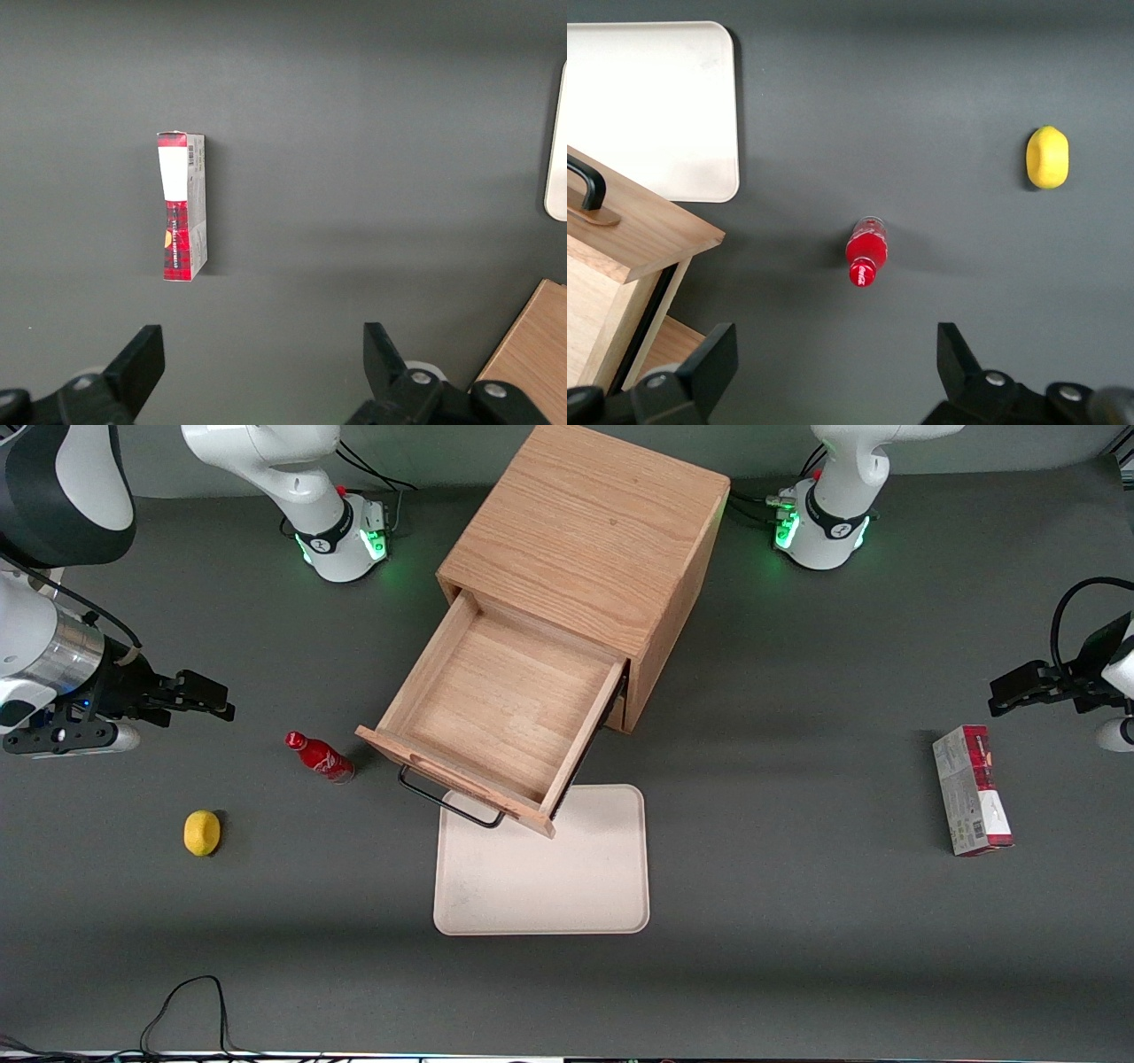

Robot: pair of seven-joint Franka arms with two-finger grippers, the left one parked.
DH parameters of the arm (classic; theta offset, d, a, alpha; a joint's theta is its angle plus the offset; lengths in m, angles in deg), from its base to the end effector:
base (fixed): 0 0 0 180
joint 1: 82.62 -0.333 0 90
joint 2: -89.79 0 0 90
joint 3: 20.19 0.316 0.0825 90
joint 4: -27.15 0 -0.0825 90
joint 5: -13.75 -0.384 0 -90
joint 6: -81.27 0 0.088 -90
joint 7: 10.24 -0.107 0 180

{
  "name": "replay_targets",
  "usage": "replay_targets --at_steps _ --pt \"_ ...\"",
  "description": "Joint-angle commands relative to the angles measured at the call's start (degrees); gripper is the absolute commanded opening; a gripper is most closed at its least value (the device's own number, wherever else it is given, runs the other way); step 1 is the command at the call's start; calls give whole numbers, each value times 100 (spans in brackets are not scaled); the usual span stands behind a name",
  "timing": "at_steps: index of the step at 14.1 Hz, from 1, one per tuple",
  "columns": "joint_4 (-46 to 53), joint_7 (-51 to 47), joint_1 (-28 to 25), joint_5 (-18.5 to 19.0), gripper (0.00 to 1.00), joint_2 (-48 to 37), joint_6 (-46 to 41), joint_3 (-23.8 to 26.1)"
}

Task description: Open upper drawer

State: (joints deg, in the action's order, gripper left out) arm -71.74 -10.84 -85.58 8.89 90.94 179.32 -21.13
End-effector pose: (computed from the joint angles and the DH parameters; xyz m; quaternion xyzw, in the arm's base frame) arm 0.5650 0.0279 0.5519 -0.9990 -0.0057 0.0183 0.0413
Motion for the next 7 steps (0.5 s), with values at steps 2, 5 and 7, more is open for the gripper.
replay_targets --at_steps 2,5,7 --pt "221 77 111 117 100 78 -84 59" --pt "344 77 94 126 100 113 -162 50" --pt "370 77 76 126 100 122 -198 50"
